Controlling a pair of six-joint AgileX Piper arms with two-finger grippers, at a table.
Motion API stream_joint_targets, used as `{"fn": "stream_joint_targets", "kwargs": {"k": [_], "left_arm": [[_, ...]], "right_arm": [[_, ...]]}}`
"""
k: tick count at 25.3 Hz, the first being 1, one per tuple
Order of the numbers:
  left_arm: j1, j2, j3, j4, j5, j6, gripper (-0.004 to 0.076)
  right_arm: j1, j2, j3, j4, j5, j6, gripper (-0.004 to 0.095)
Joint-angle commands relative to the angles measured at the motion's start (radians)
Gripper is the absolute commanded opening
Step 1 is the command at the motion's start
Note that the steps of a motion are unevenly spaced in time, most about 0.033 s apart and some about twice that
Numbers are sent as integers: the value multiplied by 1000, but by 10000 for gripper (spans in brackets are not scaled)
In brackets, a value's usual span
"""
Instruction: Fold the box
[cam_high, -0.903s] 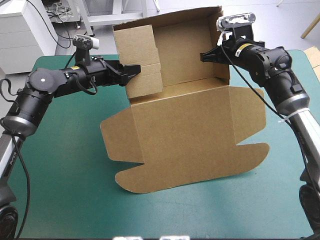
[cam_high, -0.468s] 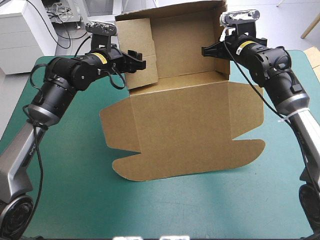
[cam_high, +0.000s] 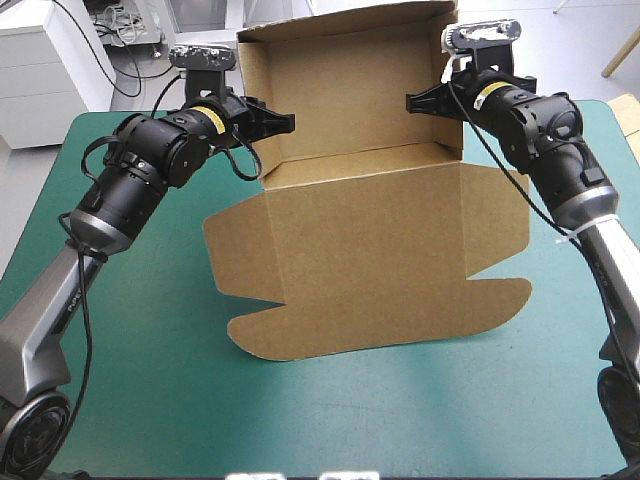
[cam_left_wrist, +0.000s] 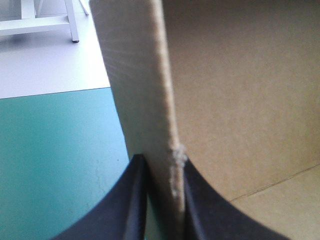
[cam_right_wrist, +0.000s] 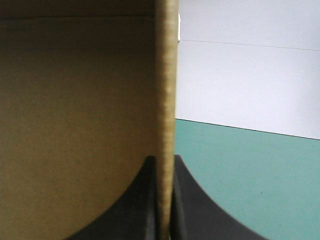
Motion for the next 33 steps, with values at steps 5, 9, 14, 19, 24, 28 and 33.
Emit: {"fn": "stream_joint_targets", "kwargs": {"k": [5, 9, 14, 19, 24, 28, 33], "left_arm": [[-16, -26, -37, -30, -82, -2, -8], [-16, 3, -37, -4, 4, 5, -8], [-7, 58, -39, 19, 85, 38, -8], [30, 131, -39, -88, 153, 115, -8], [66, 235, -39, -258, 192, 235, -8], [64, 293, -39, -275, 211, 235, -8], [64, 340, -39, -274, 277, 262, 16]], "right_arm": [[5, -38, -33, 37, 38, -38, -16], [5, -24, -33, 41, 166, -38, -16], [5, 11, -33, 45, 289, -38, -16], [5, 61, -33, 66, 361, -38, -16], [5, 182, -33, 139, 437, -38, -16], [5, 260, -33, 139, 498, -38, -16], [5, 303, -31, 139, 519, -39, -16]]}}
